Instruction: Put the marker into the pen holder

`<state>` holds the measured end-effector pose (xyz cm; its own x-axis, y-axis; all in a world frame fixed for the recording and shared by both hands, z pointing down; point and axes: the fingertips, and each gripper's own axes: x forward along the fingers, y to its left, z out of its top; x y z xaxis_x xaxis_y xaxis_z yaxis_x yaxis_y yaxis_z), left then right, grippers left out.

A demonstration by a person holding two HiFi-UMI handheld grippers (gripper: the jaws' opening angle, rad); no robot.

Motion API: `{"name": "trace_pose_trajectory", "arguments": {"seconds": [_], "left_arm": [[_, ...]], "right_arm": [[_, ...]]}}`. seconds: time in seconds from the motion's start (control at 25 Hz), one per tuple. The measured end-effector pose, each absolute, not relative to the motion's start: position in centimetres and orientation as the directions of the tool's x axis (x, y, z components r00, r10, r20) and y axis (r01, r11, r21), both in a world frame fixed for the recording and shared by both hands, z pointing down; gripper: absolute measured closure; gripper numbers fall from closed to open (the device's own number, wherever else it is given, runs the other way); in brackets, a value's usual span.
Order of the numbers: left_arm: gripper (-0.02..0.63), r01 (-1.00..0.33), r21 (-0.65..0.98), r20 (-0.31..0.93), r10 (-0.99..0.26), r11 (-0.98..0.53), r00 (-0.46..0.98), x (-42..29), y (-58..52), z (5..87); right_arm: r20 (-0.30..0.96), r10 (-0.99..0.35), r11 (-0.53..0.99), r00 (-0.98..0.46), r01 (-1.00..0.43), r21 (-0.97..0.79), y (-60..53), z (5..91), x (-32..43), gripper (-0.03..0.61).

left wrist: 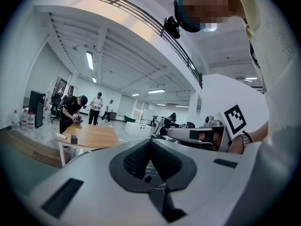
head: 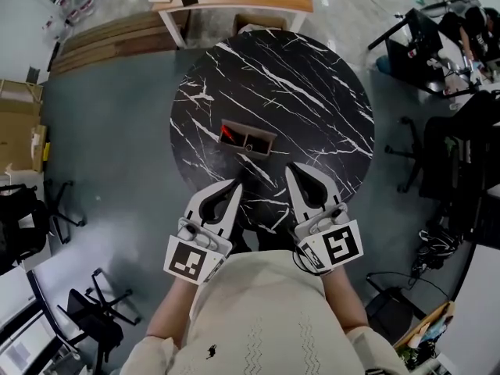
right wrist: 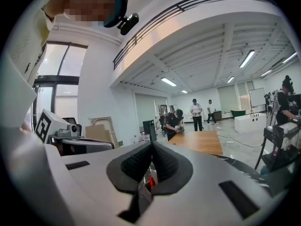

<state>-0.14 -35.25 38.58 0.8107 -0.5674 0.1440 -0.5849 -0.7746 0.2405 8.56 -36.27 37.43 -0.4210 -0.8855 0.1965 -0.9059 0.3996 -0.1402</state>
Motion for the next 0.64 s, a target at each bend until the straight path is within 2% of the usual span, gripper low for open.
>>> {"name": "trace_pose_trajectory", "arguments": {"seconds": [0.24, 0.64], "left_arm": [[0.606, -0.591, 0.243, 0.143, -0.575, -0.769, 0.806, -0.4, -34.3, 38.4], [0.606, -0.600, 0.241, 0.127, -0.588, -0.763, 0.799, -1.2, -34.7, 38.1]], "right_arm": [[0.212, -0.873, 0.407, -0.439, -0.896, -0.179, -34.9, 37.8, 8.2, 0.561], [0.229, -0.848, 0.459, -0.478, -0.878, -0.132, -35.0, 38.3, 6.1, 0.561]]}}
